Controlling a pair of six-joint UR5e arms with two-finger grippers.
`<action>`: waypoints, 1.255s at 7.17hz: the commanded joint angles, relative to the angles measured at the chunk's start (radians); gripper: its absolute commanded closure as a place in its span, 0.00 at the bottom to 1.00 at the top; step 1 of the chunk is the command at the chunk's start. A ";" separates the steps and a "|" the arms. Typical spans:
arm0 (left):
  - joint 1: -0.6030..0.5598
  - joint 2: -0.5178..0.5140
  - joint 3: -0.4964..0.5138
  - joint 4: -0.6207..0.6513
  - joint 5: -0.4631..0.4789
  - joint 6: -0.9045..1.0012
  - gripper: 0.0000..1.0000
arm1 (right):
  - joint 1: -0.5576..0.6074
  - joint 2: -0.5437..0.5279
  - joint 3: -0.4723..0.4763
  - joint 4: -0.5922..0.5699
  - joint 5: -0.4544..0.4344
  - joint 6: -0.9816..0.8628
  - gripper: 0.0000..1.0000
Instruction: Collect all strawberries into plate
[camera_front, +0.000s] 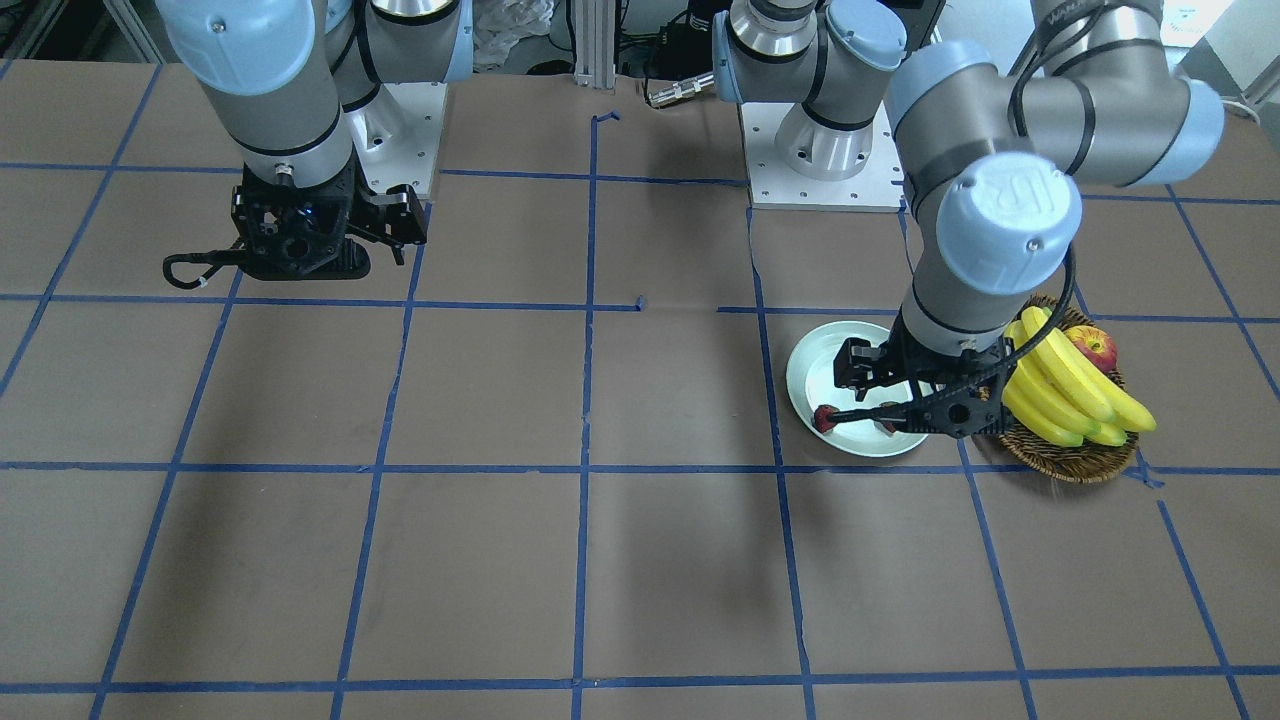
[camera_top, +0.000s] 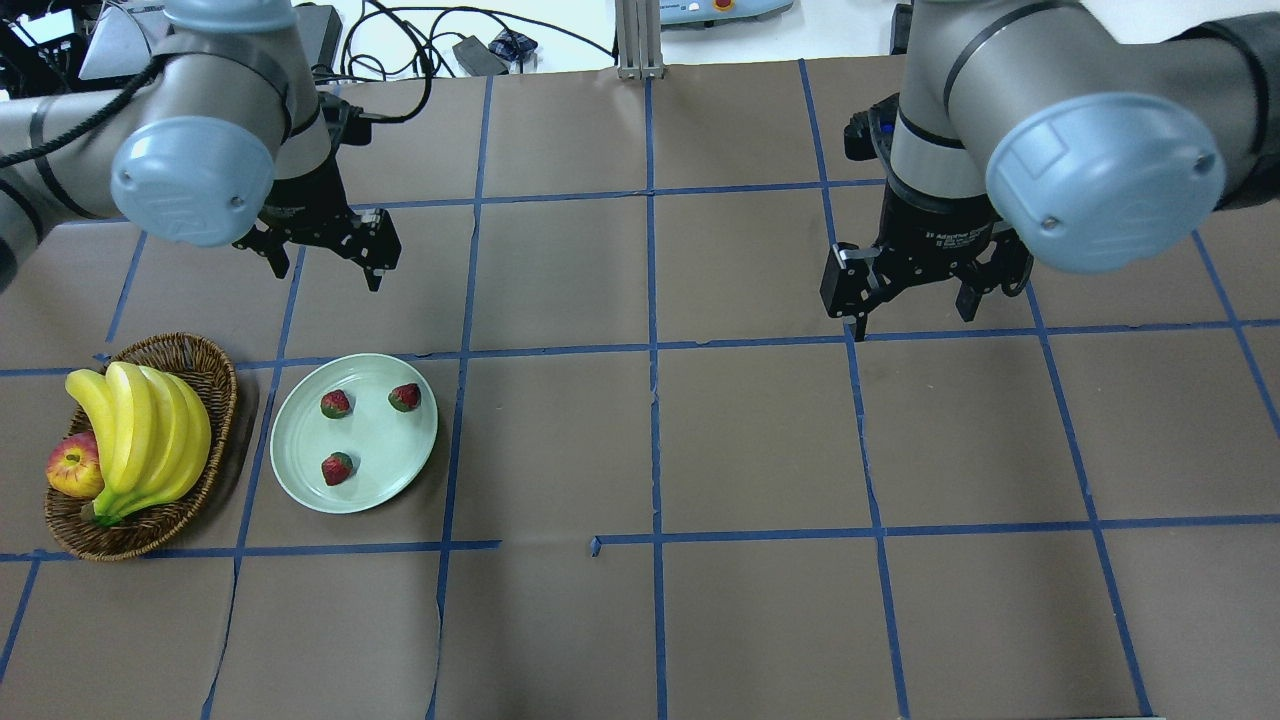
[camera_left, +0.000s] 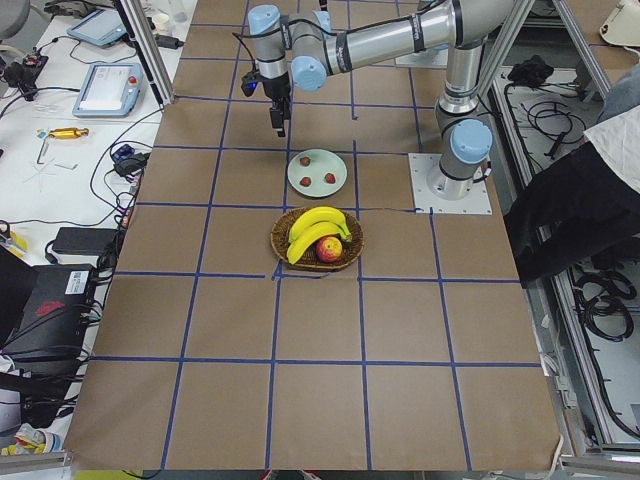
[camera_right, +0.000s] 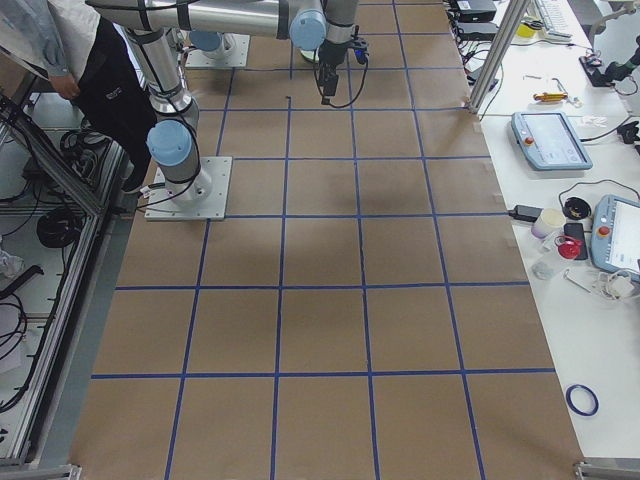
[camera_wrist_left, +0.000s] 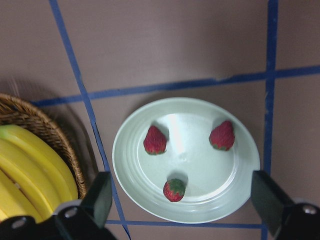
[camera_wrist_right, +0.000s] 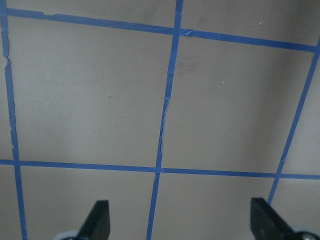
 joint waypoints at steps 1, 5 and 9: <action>-0.052 0.065 0.061 -0.108 -0.057 -0.084 0.00 | -0.002 -0.001 -0.074 0.072 0.000 0.006 0.00; -0.084 0.178 0.103 -0.303 -0.118 -0.066 0.00 | -0.011 -0.019 -0.074 0.066 -0.002 -0.003 0.00; -0.035 0.223 0.083 -0.290 -0.126 0.089 0.00 | -0.068 -0.019 -0.071 0.048 0.012 -0.066 0.00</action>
